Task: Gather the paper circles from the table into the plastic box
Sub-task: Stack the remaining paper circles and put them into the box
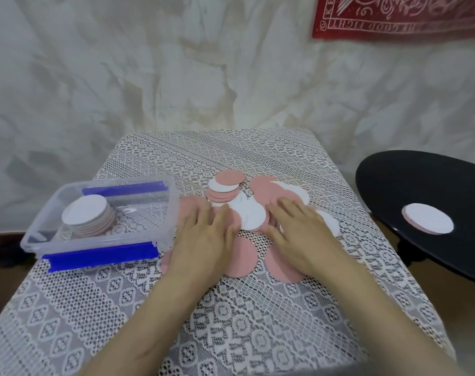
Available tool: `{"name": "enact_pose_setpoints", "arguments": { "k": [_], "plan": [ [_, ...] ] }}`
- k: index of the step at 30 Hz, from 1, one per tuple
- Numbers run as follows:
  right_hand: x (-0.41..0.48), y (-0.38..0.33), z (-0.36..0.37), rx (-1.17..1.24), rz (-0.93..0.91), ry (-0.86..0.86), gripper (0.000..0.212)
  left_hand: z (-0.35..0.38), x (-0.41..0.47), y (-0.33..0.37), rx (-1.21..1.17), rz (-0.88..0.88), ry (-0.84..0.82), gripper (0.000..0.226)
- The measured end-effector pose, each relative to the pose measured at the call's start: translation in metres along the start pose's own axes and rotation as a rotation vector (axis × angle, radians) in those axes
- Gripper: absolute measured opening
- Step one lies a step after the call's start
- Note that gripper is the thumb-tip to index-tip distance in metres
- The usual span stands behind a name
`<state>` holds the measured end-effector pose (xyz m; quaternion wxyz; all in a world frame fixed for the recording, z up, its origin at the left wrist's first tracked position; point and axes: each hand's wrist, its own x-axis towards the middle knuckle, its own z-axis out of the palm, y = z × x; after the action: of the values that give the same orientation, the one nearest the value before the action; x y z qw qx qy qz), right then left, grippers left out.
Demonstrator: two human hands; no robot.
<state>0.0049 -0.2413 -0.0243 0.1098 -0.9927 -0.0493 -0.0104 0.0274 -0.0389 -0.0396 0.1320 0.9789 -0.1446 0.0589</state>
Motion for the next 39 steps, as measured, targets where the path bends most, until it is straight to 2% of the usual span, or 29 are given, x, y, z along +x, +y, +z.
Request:
{"name": "enact_pose_setpoints", "arguments": {
  "k": [4,8,10,14,20,25,28,36,39],
  "plan": [
    [-0.019,-0.008,-0.001,0.053,-0.025,0.013,0.051,-0.011,-0.015,0.006,-0.079,0.035,0.01,0.049],
    [-0.015,-0.007,-0.004,0.127,-0.046,0.131,0.032,-0.012,-0.02,-0.001,-0.195,0.047,-0.016,0.053],
    [-0.004,-0.007,-0.001,0.132,-0.062,0.179,0.03,-0.012,-0.017,-0.011,-0.208,0.031,-0.007,0.051],
    [0.021,-0.004,0.004,0.123,-0.064,0.189,0.039,-0.012,-0.011,-0.02,-0.168,0.076,0.013,0.044],
    [0.049,0.002,0.005,0.054,0.064,0.014,0.055,-0.011,0.002,-0.025,-0.173,0.109,-0.006,0.047],
    [0.043,-0.004,0.008,0.006,-0.069,0.071,0.045,-0.013,-0.004,-0.023,-0.157,0.16,-0.007,0.047],
    [0.023,-0.008,0.006,0.057,-0.148,0.069,0.041,-0.016,-0.015,-0.019,-0.152,0.19,-0.007,0.046],
    [-0.023,-0.018,0.006,0.095,-0.172,0.029,0.035,-0.02,-0.044,-0.01,-0.142,0.211,0.007,0.048],
    [-0.017,-0.019,-0.001,0.146,-0.152,0.095,0.036,-0.024,-0.046,-0.007,-0.139,0.183,0.004,0.051]
  ]
}}
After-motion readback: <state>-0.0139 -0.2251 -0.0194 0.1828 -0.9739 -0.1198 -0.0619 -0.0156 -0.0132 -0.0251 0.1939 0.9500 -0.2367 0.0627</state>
